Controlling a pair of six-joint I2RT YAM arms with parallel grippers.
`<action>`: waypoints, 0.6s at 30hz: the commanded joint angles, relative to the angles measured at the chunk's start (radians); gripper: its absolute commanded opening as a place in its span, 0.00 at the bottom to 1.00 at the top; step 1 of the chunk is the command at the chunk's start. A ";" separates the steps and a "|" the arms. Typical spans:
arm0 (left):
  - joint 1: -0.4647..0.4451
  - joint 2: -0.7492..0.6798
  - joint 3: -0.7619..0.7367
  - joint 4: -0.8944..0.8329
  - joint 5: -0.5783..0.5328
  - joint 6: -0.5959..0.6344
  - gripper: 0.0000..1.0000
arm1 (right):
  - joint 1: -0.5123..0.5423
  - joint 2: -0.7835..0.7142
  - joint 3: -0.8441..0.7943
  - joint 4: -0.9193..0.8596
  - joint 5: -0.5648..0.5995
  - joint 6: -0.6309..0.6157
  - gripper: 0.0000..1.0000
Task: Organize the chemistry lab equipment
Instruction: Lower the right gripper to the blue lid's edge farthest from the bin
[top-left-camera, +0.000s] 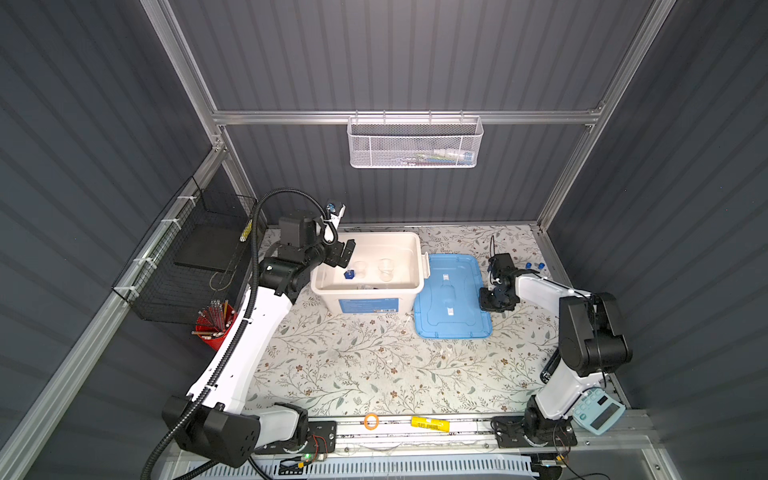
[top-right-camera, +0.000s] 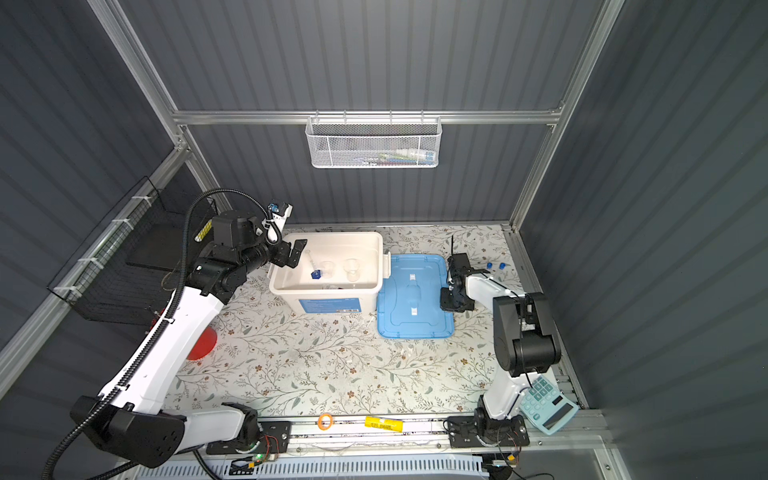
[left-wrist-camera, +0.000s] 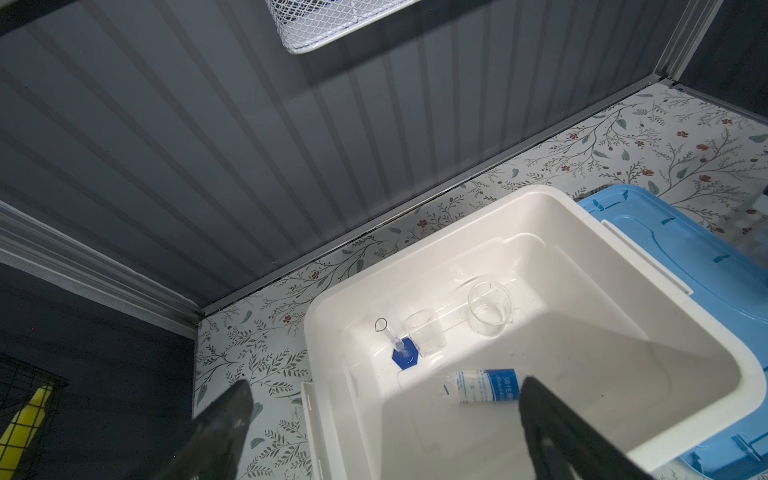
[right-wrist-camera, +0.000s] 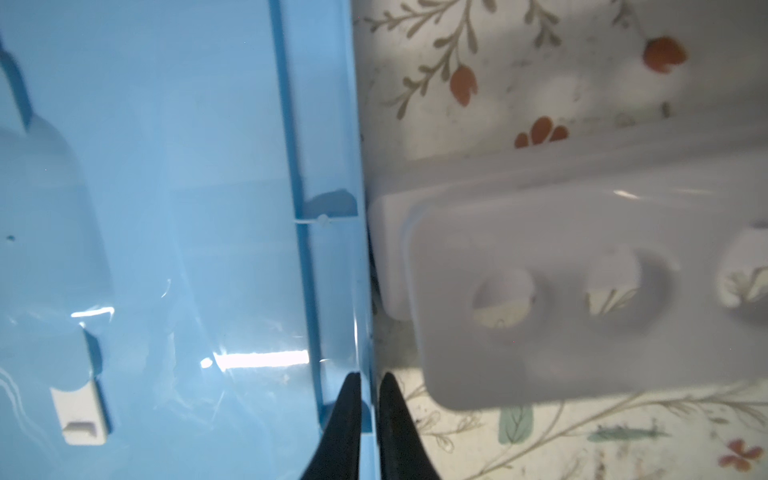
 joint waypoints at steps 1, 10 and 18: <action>0.005 -0.026 0.018 -0.012 -0.013 -0.006 1.00 | 0.006 0.017 0.026 -0.018 -0.008 0.006 0.10; 0.005 -0.032 0.009 -0.001 -0.017 0.003 1.00 | 0.013 -0.011 0.035 -0.039 0.003 0.011 0.04; 0.006 -0.046 -0.004 0.014 -0.022 0.013 1.00 | 0.029 -0.060 0.052 -0.086 0.023 0.012 0.01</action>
